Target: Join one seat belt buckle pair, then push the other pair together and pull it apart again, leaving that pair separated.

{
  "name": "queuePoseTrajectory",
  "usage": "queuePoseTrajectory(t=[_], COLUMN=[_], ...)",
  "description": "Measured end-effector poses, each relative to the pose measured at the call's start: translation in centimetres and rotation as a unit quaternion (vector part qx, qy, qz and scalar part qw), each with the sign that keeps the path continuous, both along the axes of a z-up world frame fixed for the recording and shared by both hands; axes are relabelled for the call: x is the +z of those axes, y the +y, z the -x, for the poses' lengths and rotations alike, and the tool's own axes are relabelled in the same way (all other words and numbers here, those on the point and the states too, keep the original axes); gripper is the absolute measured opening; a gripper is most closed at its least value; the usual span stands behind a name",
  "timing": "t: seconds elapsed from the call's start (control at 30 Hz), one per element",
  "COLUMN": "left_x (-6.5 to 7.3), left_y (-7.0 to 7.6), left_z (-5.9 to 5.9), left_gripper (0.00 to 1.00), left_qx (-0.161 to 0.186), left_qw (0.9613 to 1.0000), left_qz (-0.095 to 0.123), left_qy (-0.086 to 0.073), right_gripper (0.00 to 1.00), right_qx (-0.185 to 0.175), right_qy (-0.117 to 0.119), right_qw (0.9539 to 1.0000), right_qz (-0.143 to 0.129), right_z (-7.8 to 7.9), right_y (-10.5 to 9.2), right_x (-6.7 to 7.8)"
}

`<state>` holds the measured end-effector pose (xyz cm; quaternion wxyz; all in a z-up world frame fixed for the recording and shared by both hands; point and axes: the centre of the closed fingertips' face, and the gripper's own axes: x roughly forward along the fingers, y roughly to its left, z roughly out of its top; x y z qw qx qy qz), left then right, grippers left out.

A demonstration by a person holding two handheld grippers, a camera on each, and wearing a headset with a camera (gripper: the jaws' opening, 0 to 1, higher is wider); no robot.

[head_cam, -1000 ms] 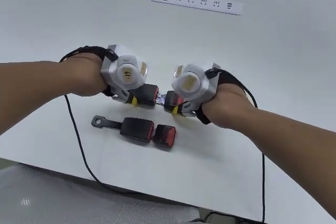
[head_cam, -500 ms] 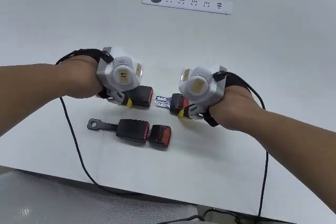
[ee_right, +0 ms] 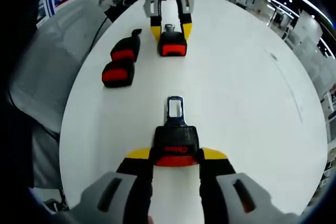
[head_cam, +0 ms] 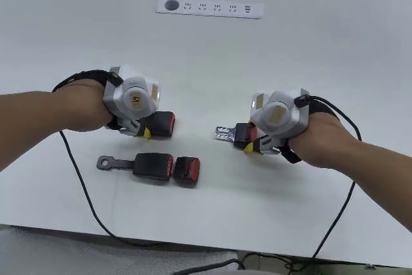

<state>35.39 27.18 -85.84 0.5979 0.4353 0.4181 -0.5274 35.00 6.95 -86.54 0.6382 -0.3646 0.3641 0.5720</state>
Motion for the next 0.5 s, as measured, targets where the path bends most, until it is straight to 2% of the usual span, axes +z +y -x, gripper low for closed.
queuePoseTrajectory(t=[0.37, 0.5], left_x=[0.0, 0.0], left_y=[0.0, -0.1], left_z=[-0.1, -0.1], left_gripper=[0.32, 0.32], left_qx=[0.001, 0.003], left_qw=[1.0, 1.0], left_qz=[0.009, 0.005], left_qy=[-0.001, -0.001], right_gripper=[0.34, 0.35], right_qx=[-0.021, -0.03], right_qy=[0.006, 0.018], right_qw=[0.9996, 0.9991], right_qz=[0.019, 0.022], right_z=[0.4, 0.7], right_y=[-3.6, -4.9], right_x=[-0.1, -0.2])
